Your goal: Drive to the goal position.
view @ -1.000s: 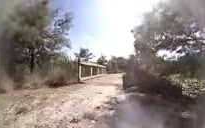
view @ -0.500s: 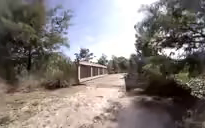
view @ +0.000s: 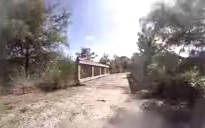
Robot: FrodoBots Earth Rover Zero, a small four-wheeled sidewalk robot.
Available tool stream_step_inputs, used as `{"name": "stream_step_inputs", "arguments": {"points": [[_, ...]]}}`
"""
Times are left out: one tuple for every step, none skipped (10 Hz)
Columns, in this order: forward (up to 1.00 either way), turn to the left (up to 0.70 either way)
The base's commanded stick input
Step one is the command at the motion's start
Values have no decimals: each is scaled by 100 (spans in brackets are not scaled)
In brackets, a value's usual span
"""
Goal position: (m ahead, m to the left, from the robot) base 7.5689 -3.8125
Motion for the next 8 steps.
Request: {"name": "stream_step_inputs", "arguments": {"points": [[70, 0], [70, 0], [70, 0], [70, 0], [70, 0], [70, 0], [70, 0], [70, 0]]}}
